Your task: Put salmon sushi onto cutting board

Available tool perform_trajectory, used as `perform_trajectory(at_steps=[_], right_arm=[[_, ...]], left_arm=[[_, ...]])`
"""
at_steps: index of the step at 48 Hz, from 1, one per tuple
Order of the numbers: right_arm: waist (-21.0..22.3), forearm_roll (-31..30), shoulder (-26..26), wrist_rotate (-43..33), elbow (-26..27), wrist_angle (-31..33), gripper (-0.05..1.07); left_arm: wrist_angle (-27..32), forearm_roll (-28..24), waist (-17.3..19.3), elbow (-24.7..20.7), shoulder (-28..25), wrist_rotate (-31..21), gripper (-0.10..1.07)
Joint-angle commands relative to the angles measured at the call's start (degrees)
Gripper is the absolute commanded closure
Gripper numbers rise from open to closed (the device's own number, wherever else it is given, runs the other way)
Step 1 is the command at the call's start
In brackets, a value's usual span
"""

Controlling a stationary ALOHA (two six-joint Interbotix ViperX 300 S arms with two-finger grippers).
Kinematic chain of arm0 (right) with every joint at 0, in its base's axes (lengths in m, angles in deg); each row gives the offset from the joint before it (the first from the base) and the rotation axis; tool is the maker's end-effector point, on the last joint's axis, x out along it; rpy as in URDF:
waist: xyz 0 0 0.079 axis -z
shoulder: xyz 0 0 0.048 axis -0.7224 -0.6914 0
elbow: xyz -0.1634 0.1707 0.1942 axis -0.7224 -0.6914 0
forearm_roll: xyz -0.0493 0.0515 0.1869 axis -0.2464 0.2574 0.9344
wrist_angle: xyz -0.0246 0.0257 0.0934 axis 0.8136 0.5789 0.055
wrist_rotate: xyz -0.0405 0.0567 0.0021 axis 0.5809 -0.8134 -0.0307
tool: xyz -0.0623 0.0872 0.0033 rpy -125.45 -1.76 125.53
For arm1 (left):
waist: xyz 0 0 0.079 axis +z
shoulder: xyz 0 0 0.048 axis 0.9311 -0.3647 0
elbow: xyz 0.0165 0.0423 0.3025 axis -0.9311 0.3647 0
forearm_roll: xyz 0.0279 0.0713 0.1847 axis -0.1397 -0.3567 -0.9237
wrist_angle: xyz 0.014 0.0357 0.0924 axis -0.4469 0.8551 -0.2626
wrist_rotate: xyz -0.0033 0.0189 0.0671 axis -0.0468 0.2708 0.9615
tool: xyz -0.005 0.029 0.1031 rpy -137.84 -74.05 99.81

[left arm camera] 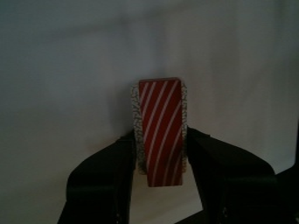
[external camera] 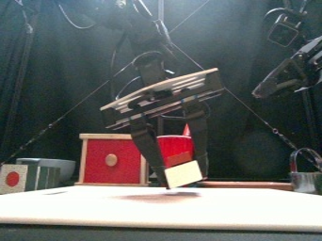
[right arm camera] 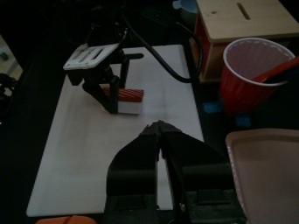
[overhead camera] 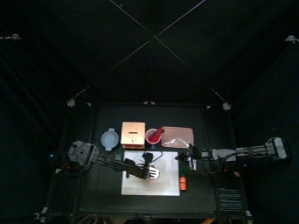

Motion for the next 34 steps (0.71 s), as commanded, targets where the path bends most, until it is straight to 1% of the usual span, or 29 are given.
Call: perform_trajectory(at_steps=[1, 12, 25, 29, 34], right_arm=[[-0.09, 0.09, -0.26, 0.00, 0.26, -0.18, 0.97], [-0.18, 1.32, -0.26, 0.00, -0.18, -0.18, 0.97], [-0.26, 1.49, -0.26, 0.09, -0.09, -0.18, 0.97], [-0.26, 1.49, -0.18, 0.09, -0.09, -0.18, 0.97], [-0.18, 1.49, -0.18, 0.09, 0.00, -0.18, 0.97]], left_arm=[[0.00, -0.26, 0.35, -2.02, 0.35, -0.09, 0.29], [0.62, -0.26, 0.70, -2.99, -0.09, -0.26, 0.27], [3.60, -0.26, 1.05, -3.69, 0.09, -0.26, 0.13], [4.22, -0.26, 1.23, -3.78, 0.26, -0.18, 0.11], [4.22, -0.35, 1.32, -3.96, 0.35, 0.18, 0.10]])
